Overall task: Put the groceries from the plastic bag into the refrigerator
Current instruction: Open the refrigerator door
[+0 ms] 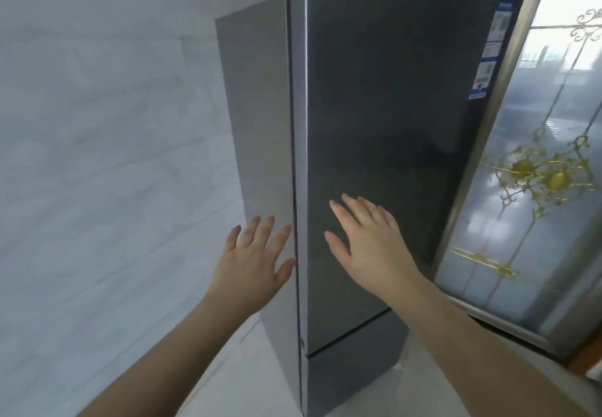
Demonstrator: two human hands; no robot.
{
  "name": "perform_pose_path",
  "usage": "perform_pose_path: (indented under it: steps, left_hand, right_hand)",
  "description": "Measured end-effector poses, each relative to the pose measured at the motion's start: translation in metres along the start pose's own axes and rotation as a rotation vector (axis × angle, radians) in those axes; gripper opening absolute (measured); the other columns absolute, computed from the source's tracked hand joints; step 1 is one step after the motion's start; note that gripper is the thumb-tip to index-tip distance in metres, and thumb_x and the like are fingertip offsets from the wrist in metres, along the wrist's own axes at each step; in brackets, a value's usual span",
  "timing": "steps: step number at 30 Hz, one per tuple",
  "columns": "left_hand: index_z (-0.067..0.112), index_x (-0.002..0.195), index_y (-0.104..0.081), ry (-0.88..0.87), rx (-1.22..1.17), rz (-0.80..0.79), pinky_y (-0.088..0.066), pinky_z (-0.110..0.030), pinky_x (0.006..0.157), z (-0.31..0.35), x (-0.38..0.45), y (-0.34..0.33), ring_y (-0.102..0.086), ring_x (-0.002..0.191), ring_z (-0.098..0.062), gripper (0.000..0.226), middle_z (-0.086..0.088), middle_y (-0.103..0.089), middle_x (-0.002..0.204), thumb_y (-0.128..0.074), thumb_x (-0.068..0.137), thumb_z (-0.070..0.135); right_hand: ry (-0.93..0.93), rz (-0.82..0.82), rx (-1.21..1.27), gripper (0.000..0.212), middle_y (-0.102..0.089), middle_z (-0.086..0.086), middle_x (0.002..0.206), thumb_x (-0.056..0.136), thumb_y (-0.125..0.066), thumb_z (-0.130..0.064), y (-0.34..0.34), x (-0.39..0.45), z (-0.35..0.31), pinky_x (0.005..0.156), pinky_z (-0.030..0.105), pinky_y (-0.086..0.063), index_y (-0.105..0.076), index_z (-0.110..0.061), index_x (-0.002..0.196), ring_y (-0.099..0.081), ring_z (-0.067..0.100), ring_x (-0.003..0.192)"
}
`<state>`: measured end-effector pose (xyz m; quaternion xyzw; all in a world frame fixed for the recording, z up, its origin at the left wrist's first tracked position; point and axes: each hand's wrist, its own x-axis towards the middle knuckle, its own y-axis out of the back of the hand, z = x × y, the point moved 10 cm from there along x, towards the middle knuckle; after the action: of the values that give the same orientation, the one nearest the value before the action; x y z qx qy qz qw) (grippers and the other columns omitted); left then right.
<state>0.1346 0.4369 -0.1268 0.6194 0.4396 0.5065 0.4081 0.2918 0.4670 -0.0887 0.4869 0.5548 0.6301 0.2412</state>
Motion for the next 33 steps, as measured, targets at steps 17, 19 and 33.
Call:
perform_pose_path:
  steps: [17,19,33]
  left_hand:
    - [0.029,0.154,-0.016,0.187,0.064,-0.059,-0.018,-0.051,0.119,-0.038,0.042,-0.022,-0.018,0.148,-0.030,0.071,-0.007,-0.022,0.161,-0.004,0.093,0.062]
    - [0.024,0.150,-0.034,0.249,0.051,-0.059,-0.029,-0.054,0.114,-0.041,0.042,-0.023,-0.033,0.142,-0.033,0.074,-0.011,-0.039,0.154,-0.009,0.091,0.061]
    - [0.016,0.139,-0.051,0.522,0.100,0.094,-0.042,-0.056,0.104,0.007,0.045,-0.030,-0.050,0.130,-0.038,0.065,-0.017,-0.054,0.140,-0.027,0.094,0.055]
  right_hand:
    - [0.303,0.106,-0.010,0.060,-0.040,0.004,0.151,0.094,-0.023,-0.051,-0.010,0.069,-0.034,0.116,0.049,-0.023,-0.040,-0.023,0.144,-0.032,0.025,0.142]
    - [0.384,0.153,-0.050,0.056,-0.040,0.005,0.152,0.096,-0.028,-0.047,-0.007,0.075,-0.033,0.117,0.049,-0.022,-0.041,-0.022,0.144,-0.031,0.026,0.143]
    - [0.780,0.333,-0.143,0.048,-0.035,0.011,0.154,0.097,-0.045,-0.031,-0.003,0.096,-0.010,0.120,0.047,-0.011,-0.043,-0.013,0.142,-0.022,0.029,0.146]
